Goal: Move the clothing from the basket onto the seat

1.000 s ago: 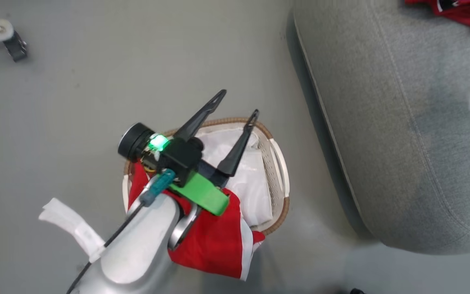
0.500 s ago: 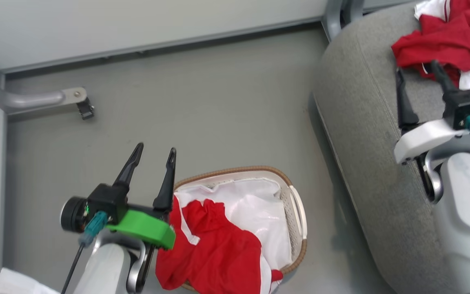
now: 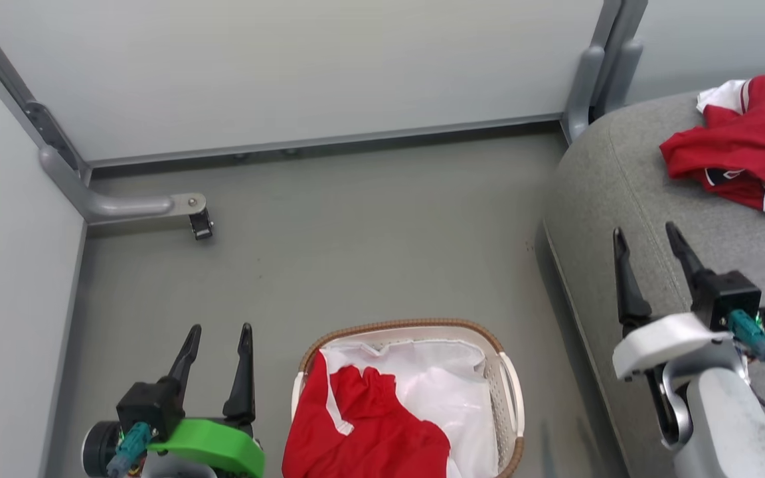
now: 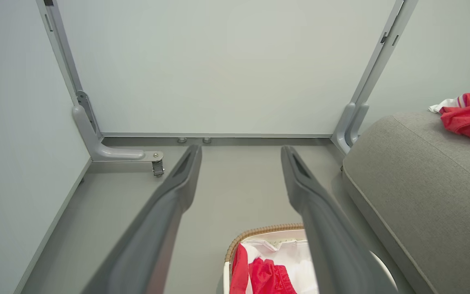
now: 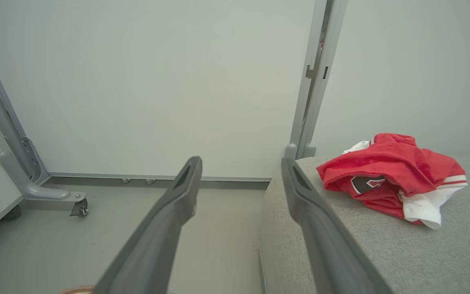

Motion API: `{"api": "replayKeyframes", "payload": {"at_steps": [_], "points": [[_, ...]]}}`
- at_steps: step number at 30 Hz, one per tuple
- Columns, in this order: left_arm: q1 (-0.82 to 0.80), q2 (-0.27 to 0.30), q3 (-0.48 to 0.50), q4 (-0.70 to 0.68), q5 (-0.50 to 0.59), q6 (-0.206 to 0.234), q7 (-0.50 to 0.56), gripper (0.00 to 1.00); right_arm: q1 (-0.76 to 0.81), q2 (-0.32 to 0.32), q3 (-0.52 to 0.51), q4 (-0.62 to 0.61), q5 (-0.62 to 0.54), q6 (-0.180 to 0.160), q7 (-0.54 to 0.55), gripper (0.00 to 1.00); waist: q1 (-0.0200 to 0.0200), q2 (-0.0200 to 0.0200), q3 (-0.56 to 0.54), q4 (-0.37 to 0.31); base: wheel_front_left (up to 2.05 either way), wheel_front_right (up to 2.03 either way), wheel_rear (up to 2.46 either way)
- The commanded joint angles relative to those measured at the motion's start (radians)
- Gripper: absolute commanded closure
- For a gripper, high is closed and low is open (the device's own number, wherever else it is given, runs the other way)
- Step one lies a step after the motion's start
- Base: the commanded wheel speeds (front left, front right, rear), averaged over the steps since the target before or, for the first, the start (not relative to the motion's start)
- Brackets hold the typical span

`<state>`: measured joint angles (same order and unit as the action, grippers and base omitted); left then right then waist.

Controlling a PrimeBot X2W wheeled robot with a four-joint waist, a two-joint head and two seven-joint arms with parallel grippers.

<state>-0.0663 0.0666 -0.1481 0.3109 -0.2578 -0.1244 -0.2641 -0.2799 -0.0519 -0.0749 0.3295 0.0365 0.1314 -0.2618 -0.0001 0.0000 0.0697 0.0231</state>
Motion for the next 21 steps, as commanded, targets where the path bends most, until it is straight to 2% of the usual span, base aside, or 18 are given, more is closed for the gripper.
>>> {"api": "replayKeyframes", "payload": {"at_steps": [1, 8, 21], "points": [[0.026, -0.005, 0.008, 0.002, -0.002, -0.006, -0.001, 0.00, 0.036, 0.000, 0.006, -0.010, 0.022, -0.001, -0.005, 0.00, 0.0001, 0.0000, -0.033, 0.010, 0.00, 0.00, 0.00], [0.073, -0.013, 0.037, 0.000, 0.010, -0.006, -0.001, 0.00, 0.141, 0.000, 0.027, -0.037, 0.090, -0.001, -0.005, 0.00, 0.0001, 0.0000, -0.063, 0.006, 0.00, 0.00, 0.00], [0.077, -0.016, 0.049, 0.010, 0.014, -0.007, -0.001, 0.00, 0.185, 0.000, 0.092, -0.032, 0.095, -0.001, -0.005, 0.00, 0.0001, 0.0000, -0.078, 0.016, 0.00, 0.00, 0.00]]}}
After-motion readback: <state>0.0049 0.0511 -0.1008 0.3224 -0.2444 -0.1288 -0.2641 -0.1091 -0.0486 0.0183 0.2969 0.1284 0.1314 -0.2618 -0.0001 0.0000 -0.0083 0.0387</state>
